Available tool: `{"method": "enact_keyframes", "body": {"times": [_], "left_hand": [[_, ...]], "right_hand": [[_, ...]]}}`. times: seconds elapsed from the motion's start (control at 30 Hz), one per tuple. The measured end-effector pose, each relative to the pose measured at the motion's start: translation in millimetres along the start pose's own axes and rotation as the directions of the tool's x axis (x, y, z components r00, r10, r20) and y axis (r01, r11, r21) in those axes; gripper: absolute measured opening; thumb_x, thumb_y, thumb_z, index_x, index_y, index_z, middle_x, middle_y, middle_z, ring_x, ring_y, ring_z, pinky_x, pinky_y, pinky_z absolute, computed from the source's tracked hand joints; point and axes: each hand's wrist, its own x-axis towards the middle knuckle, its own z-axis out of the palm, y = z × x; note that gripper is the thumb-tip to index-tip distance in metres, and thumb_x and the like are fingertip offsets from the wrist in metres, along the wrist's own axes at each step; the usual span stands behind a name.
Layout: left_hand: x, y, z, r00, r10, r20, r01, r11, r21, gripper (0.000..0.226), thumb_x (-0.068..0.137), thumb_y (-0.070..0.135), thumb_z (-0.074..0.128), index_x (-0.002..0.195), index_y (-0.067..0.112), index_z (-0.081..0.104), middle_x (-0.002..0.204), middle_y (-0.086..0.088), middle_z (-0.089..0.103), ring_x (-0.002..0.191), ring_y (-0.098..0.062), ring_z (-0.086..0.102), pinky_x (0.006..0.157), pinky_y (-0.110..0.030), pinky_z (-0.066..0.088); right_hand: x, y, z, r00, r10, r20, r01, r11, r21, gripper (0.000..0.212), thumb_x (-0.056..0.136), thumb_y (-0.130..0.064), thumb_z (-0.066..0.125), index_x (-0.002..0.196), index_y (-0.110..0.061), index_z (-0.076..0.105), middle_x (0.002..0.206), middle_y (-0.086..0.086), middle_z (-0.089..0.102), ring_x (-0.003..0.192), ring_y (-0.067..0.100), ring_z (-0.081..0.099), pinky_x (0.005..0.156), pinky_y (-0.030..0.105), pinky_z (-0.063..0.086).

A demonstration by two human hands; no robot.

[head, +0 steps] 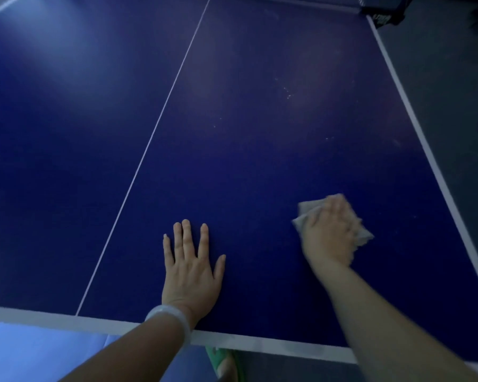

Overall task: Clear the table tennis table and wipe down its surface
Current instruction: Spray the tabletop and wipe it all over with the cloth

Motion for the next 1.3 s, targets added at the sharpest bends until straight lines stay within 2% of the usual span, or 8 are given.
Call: {"method": "enact_keyframes", "body": {"times": [0.1, 0.2, 0.43, 0.67, 0.77, 0.93, 1.13, 1.3], "left_hand": [[1, -1, 0, 1.000, 0.010, 0.006, -0.010, 1.000, 0.003, 0.079, 0.089, 0.064, -0.007, 0.155, 0.021, -0.008, 0.161, -0.016, -0.015, 0.147, -0.029, -0.023, 0.120, -0.051, -0.011], [1, -1, 0, 1.000, 0.012, -0.006, -0.012, 1.000, -0.021, 0.079, 0.090, 0.064, -0.004, 0.156, 0.020, -0.004, 0.162, -0.016, -0.013, 0.148, -0.029, -0.020, 0.120, -0.051, -0.010], [1, 2, -3, 1.000, 0.022, 0.022, -0.022, 0.999, 0.031, 0.083, 0.089, 0.063, -0.005, 0.156, 0.014, 0.001, 0.161, -0.022, -0.006, 0.149, -0.035, -0.013, 0.119, -0.054, -0.008], [7, 49, -14, 0.972, 0.228, 0.049, -0.229, 0.973, 0.017, 0.076, 0.094, 0.052, 0.007, 0.152, 0.007, 0.026, 0.160, -0.022, 0.015, 0.148, -0.039, 0.008, 0.120, -0.055, 0.009], [14, 114, -7, 0.926, 0.374, 0.045, -0.371, 0.927, -0.051, 0.073, 0.094, 0.051, 0.003, 0.155, 0.012, 0.015, 0.162, -0.017, 0.001, 0.150, -0.031, -0.006, 0.120, -0.048, -0.006], [18, 208, 6, 0.968, 0.237, 0.077, -0.230, 0.969, -0.089, 0.072, 0.095, 0.053, 0.001, 0.156, 0.013, 0.000, 0.160, -0.020, -0.014, 0.148, -0.033, -0.018, 0.119, -0.051, -0.012], [9, 226, 8, 0.987, 0.149, 0.066, -0.147, 0.988, -0.037, 0.073, 0.096, 0.051, 0.012, 0.152, 0.004, 0.018, 0.158, -0.027, 0.008, 0.148, -0.040, 0.006, 0.118, -0.059, 0.015], [9, 229, 12, 0.991, 0.120, 0.059, -0.120, 0.993, 0.000, 0.073, 0.096, 0.053, 0.005, 0.153, 0.008, 0.009, 0.160, -0.023, 0.000, 0.149, -0.036, -0.003, 0.120, -0.056, 0.010]], "right_hand": [[-64, -29, 9, 0.904, -0.427, -0.025, 0.426, 0.903, -0.050, 0.064, 0.098, -0.042, 0.041, 0.151, -0.009, 0.030, 0.157, 0.012, 0.032, 0.142, 0.029, 0.037, 0.114, 0.053, 0.033], [-84, 16, 13, 0.733, -0.675, 0.084, 0.680, 0.731, -0.064, 0.061, 0.102, -0.044, 0.020, 0.155, -0.014, 0.017, 0.164, 0.002, 0.012, 0.152, 0.017, 0.008, 0.119, 0.048, 0.018], [-43, 139, -9, 0.994, -0.110, -0.015, 0.109, 0.992, -0.063, 0.069, 0.096, -0.046, -0.002, 0.156, -0.015, 0.007, 0.164, 0.001, 0.001, 0.151, 0.015, 0.003, 0.123, 0.046, 0.004], [-44, 135, -13, 0.996, -0.092, -0.003, 0.092, 0.994, -0.051, 0.066, 0.097, -0.044, 0.005, 0.155, -0.013, 0.012, 0.164, 0.003, 0.004, 0.151, 0.017, 0.007, 0.123, 0.048, 0.006], [-42, 136, -15, 0.995, -0.104, -0.008, 0.103, 0.994, -0.047, 0.064, 0.098, -0.043, 0.009, 0.155, -0.012, 0.012, 0.164, 0.003, 0.005, 0.151, 0.017, 0.008, 0.122, 0.049, 0.009], [-33, 141, -15, 0.987, -0.162, -0.008, 0.161, 0.986, -0.052, 0.063, 0.099, -0.040, 0.018, 0.154, -0.010, 0.018, 0.164, 0.005, 0.012, 0.151, 0.018, 0.011, 0.120, 0.050, 0.018], [6, 184, -21, 0.900, -0.432, 0.057, 0.435, 0.897, -0.072, 0.062, 0.101, -0.042, 0.019, 0.156, -0.014, 0.015, 0.165, 0.000, 0.007, 0.152, 0.014, 0.007, 0.120, 0.048, 0.016], [39, 206, -29, 0.992, -0.110, 0.063, 0.113, 0.993, -0.046, 0.069, 0.094, -0.045, -0.007, 0.156, -0.015, -0.002, 0.163, 0.000, -0.015, 0.151, 0.014, -0.011, 0.123, 0.047, -0.001]]}}
